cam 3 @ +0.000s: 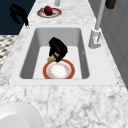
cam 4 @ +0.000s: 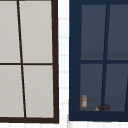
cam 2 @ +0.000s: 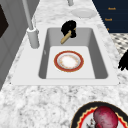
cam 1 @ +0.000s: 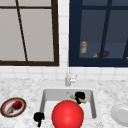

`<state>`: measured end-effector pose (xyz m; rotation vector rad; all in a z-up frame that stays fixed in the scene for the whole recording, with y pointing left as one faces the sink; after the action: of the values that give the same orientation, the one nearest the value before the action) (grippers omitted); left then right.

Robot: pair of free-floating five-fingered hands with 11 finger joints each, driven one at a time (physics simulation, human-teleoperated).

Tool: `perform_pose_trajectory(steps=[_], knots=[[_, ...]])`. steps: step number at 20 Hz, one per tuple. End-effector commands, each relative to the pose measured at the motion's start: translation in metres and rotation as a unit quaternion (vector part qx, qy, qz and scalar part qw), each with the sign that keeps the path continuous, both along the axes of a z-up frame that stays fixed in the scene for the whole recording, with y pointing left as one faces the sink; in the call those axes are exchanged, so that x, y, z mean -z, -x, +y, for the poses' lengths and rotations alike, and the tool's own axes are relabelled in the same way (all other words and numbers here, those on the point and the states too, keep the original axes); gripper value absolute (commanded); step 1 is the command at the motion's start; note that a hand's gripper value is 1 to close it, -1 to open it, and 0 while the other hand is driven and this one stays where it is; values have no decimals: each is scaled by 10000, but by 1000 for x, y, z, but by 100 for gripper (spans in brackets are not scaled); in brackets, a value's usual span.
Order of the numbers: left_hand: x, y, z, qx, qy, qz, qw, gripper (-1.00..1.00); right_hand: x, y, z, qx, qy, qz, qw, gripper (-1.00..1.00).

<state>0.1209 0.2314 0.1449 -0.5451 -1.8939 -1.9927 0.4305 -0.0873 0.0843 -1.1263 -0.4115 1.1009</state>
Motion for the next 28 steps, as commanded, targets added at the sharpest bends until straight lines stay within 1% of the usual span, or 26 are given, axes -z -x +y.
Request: perform_pose_trajectory(steps=[1,6,9,12,15,18,22,24,25,26,28], knots=[[0,0,0,0,0,0,10000,0,-31,21,-22,0,93,-208,9997,100],[0,0,0,0,0,0,10000,0,-67,42,-50,-1,115,-206,9997,100],[0,0,0,0,0,0,10000,0,-90,50,-63,0,197,-78,9998,100],[0,0,0,0,0,0,10000,0,-108,56,-75,24,258,-22,9997,100],[0,0,0,0,0,0,10000,0,-129,70,-89,39,363,-61,9993,100],[0,0,0,0,0,0,10000,0,-146,85,-99,-28,443,-145,9989,100],[0,0,0,0,0,0,10000,0,-159,100,-113,-225,319,-204,9990,100],[0,0,0,0,0,0,10000,0,-161,107,-119,-305,319,-197,9988,100],[0,0,0,0,0,0,10000,0,-160,110,-124,-299,308,-163,9989,100],[0,0,0,0,0,0,10000,0,-158,115,-133,-216,310,-151,9992,100],[0,0,0,0,0,0,10000,0,-159,122,-143,-198,308,-159,9992,100]])
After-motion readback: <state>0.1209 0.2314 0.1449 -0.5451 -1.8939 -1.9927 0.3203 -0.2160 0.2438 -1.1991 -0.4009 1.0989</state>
